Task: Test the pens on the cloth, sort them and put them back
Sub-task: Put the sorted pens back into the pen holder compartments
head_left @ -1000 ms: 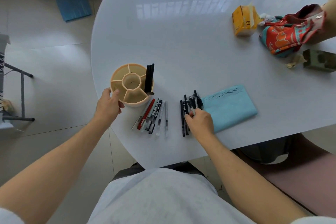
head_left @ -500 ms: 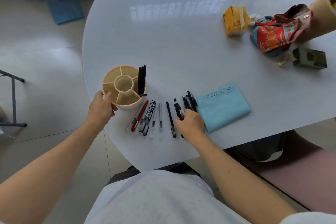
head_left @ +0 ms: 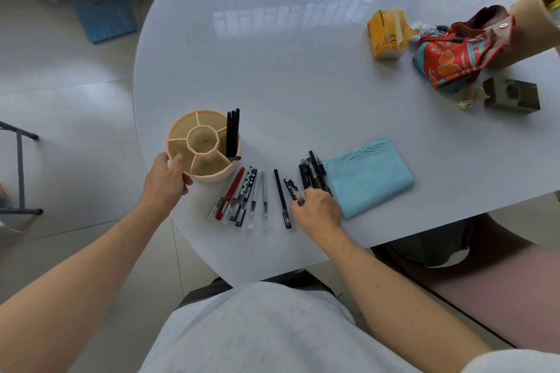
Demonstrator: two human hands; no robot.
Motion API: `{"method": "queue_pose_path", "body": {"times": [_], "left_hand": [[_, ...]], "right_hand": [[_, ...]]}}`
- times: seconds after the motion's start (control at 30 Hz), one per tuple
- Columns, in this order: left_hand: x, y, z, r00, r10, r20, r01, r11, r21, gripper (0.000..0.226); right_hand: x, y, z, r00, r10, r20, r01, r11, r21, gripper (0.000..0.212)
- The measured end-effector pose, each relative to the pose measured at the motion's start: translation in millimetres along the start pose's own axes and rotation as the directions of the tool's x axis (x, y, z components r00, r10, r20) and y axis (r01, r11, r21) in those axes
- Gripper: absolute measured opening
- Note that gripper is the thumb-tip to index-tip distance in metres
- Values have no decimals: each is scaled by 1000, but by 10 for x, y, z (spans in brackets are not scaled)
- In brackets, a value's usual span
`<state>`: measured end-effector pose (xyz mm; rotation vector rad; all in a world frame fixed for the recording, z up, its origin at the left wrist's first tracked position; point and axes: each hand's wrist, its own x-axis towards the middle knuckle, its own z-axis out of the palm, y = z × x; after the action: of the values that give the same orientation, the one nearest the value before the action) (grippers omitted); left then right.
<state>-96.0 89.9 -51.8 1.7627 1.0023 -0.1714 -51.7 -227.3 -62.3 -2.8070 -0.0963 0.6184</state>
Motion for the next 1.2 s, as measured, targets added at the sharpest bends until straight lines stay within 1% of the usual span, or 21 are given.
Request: {"method": "queue_pose_path", "body": {"times": [0.07,0.13,0.23,0.33,0.43,0.5,0.67,0.73,0.83,0.93,1.0,1.07,1.2], "left_hand": [[10,-7,-3,1000,-7,5,8,1000,-6,39],[20,-16,-8,1000,-12,11,12,1000,-7,39],[24,-20,-11,1000,-11,9,11,1000,-6,39],[21,-13,-5,1000,-13,10,13,1000,-4,38],[15,-9,-2,1000,-14,5,15,1000,-12,39],[11,-8,-3,1000,-15,5,15,1000,-12,39],[-6,12,2,1000,-11,4,11,1000,-20,40],[-12,18,2,1000,-14,4,14,1000,-19,40],[-21,22,1,1000,-15,6,15,1000,-15,41],[-27,22,9,1000,-12,2,12,1000,-8,40],[-25,26,15,1000,-14,0,14,1000,-15,41],[-22,25,19,1000,-15,-2,15,1000,-18,41],[-46,29,11,1000,-11,5,11,1000,-6,41]], "right_hand": [[-7,-53,-57,999,36,-4,-35,991,128,20],[17,-43,-141,996,75,-55,-58,963,263,22],[127,112,-286,980,167,-111,-120,932,343,19],[252,324,-348,980,179,-81,-146,939,313,11],[293,424,-314,990,138,-24,-129,966,225,14],[293,417,-276,992,127,-11,-123,976,180,15],[247,295,-199,986,167,-5,-166,982,90,21],[235,259,-203,983,181,-11,-179,977,118,20],[228,244,-230,981,188,-39,-172,949,265,21],[185,208,-241,993,108,-53,-81,926,370,24],[168,151,-224,997,69,-32,-52,926,374,29],[171,80,-189,999,47,10,-48,953,300,31],[199,-16,-130,996,84,39,-87,991,101,25]]}}
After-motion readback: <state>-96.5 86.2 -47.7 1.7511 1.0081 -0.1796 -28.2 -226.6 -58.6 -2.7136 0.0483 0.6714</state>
